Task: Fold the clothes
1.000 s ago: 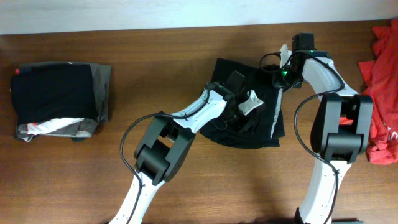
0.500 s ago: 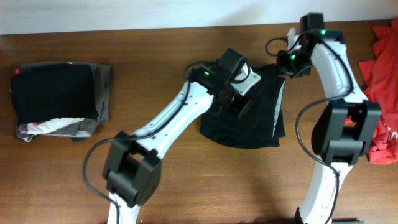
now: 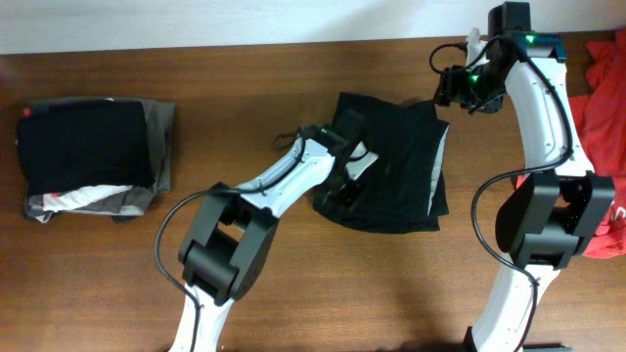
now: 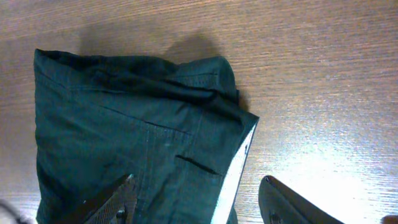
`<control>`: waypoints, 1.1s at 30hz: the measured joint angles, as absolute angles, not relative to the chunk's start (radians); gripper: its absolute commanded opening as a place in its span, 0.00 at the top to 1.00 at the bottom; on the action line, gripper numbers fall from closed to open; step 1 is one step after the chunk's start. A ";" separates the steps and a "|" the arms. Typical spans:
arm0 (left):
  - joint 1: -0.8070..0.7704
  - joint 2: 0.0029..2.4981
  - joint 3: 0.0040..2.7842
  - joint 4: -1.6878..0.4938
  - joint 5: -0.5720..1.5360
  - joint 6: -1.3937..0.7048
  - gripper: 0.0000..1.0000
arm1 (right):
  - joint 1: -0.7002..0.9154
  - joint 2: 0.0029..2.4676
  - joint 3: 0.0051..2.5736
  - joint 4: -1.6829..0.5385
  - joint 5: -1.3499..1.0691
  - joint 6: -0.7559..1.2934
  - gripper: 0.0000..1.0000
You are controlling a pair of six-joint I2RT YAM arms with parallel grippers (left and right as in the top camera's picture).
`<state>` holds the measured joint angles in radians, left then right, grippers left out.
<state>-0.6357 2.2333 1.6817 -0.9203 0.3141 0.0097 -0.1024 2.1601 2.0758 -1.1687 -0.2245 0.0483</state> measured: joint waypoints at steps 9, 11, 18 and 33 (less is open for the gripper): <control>-0.601 2.237 1.657 -0.925 0.369 0.007 1.00 | -0.108 2.162 2.076 -1.166 -0.225 0.047 0.30; -0.601 2.237 1.668 -0.952 0.363 0.006 1.00 | -0.121 2.162 2.076 -1.168 -0.226 0.047 0.20; -0.601 2.176 1.758 -0.987 0.339 0.005 0.95 | -0.258 2.161 2.078 -1.220 -0.228 0.044 0.01; -0.727 2.075 1.818 -0.849 0.332 -0.141 0.92 | -0.457 2.161 2.078 -1.242 -0.225 0.044 0.01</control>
<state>-0.7273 2.0754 1.8179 -0.8486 0.3317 -0.1406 -0.4572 2.1609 2.0785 -1.2415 -0.2253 0.0441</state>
